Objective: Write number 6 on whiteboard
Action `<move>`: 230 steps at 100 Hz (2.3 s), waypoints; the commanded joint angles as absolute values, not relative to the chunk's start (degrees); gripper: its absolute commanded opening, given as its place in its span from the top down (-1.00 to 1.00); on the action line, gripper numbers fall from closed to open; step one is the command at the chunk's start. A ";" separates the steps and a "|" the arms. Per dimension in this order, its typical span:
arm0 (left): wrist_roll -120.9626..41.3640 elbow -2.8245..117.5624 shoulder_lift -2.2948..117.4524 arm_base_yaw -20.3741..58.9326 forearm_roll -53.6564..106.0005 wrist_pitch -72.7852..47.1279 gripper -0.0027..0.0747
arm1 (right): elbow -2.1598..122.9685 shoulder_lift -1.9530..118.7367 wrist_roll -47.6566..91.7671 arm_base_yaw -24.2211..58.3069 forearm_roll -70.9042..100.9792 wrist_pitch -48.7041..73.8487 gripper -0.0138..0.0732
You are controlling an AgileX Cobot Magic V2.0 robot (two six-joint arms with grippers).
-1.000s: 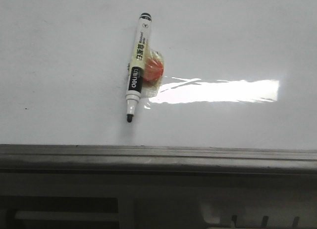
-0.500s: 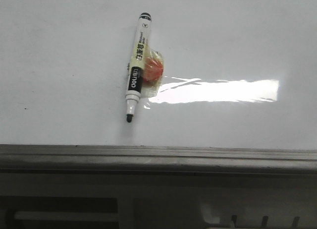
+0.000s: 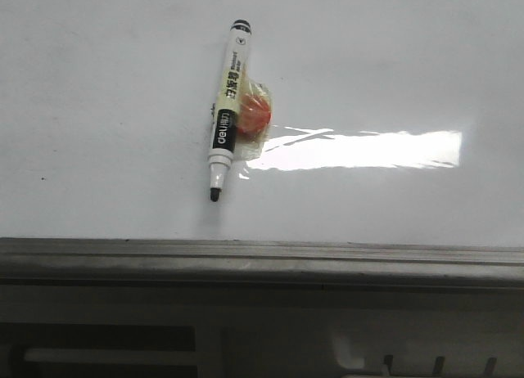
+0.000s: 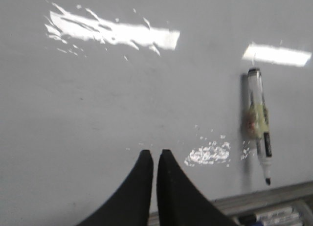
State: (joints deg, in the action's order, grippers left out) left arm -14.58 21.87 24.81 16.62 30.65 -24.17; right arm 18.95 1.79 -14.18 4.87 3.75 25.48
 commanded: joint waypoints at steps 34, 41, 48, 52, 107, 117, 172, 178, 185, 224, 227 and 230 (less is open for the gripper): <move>-24.27 32.93 48.14 26.38 37.31 -24.90 -0.22 | 27.40 6.33 -6.82 4.39 5.66 34.41 -0.14; -24.38 33.22 50.69 30.48 39.18 -22.39 -0.17 | 27.40 6.33 -6.82 4.39 5.66 34.97 -0.18; -24.38 33.43 53.00 34.21 41.50 -19.52 -0.17 | 27.40 6.33 -6.82 4.39 5.66 35.08 -0.18; -24.38 33.71 54.33 36.35 42.92 -17.62 -0.17 | 27.40 6.33 -6.82 4.39 5.66 35.08 -0.18; -24.28 40.69 69.84 46.84 50.81 -4.25 -0.17 | 27.40 6.33 -6.82 4.39 5.66 35.24 -0.18; -24.28 41.55 72.48 46.84 50.95 -4.25 -0.15 | 27.40 6.33 -6.82 4.39 5.66 35.45 -0.18; -38.34 42.00 67.78 46.84 47.05 -14.12 0.98 | 29.63 8.36 18.59 4.62 29.61 37.25 -0.18; -49.16 42.00 65.34 46.84 45.90 -19.98 0.98 | 29.63 10.45 30.25 4.62 38.19 40.07 -0.18; -60.30 42.00 63.36 46.84 44.20 -26.63 0.98 | 29.63 12.56 41.18 6.05 46.76 43.04 -0.18; -71.56 42.00 61.46 46.84 42.65 -30.53 0.98 | 29.52 23.95 54.01 18.99 51.06 43.70 -0.19; -71.56 42.00 61.46 46.84 42.75 -30.53 0.98 | 29.52 25.39 54.53 20.03 51.21 43.18 -0.19; -71.56 42.00 61.46 46.84 42.75 -30.53 0.98 | 29.52 26.53 55.45 20.80 51.98 42.68 -0.19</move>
